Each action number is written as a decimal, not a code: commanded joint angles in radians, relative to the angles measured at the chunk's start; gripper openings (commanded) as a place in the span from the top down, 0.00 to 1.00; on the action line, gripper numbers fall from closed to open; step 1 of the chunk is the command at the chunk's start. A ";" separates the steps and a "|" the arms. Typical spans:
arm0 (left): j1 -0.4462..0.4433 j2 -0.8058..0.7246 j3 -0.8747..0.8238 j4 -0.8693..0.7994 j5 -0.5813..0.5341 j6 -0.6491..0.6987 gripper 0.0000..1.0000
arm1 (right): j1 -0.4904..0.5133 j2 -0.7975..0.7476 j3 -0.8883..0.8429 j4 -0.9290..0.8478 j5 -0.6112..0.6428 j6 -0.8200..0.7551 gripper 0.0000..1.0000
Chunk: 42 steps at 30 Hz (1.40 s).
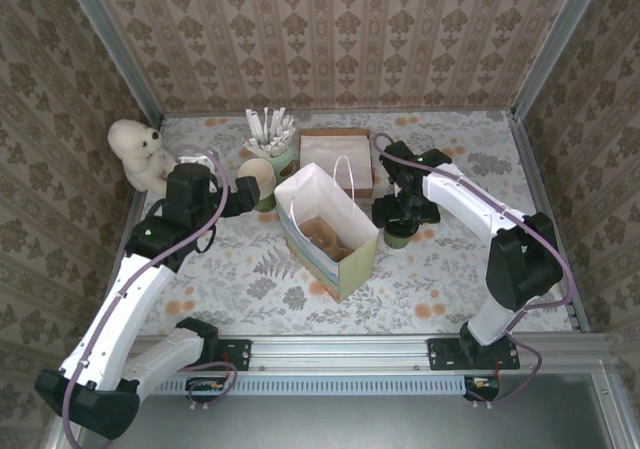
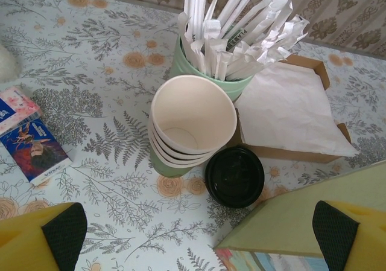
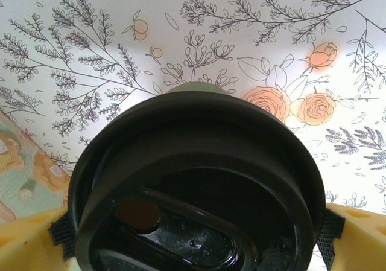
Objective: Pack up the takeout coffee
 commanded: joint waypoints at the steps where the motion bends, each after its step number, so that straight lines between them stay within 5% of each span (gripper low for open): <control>1: 0.011 -0.021 -0.011 -0.003 0.005 -0.007 0.00 | 0.009 0.021 0.028 -0.056 0.024 0.001 0.00; 42: 0.025 -0.019 -0.023 0.000 0.019 -0.010 0.00 | 0.027 0.060 0.058 -0.078 0.053 -0.022 0.03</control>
